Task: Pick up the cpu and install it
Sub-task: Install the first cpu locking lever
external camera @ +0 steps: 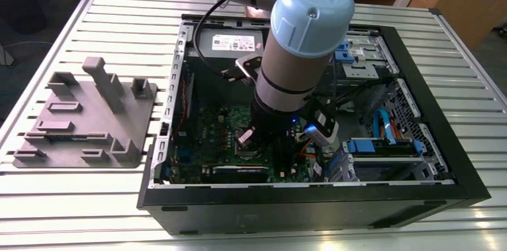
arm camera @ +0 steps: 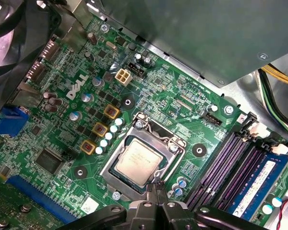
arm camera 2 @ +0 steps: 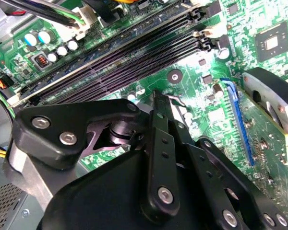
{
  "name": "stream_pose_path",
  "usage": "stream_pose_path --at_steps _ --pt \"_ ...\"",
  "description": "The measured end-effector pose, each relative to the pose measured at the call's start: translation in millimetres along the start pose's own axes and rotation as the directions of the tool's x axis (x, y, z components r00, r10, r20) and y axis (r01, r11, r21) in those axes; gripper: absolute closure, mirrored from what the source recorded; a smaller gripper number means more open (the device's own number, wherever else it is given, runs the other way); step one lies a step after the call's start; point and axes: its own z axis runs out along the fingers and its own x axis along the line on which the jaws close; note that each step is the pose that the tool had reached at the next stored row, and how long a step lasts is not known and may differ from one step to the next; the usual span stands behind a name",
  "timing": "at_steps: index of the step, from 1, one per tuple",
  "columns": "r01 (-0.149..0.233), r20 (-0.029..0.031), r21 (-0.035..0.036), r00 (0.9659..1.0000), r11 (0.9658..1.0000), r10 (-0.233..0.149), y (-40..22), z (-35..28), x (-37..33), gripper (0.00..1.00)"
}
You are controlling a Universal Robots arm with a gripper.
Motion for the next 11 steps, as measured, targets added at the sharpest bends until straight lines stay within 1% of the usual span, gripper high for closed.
stream_pose_path --at_steps 9,11 --pt "0.000 0.0001 -0.0001 1.0000 1.0000 0.000 -0.1 -0.1 0.2 0.90" --pt "0.000 0.0004 -0.0006 1.0000 1.0000 0.000 -0.2 -1.4 0.3 0.90"
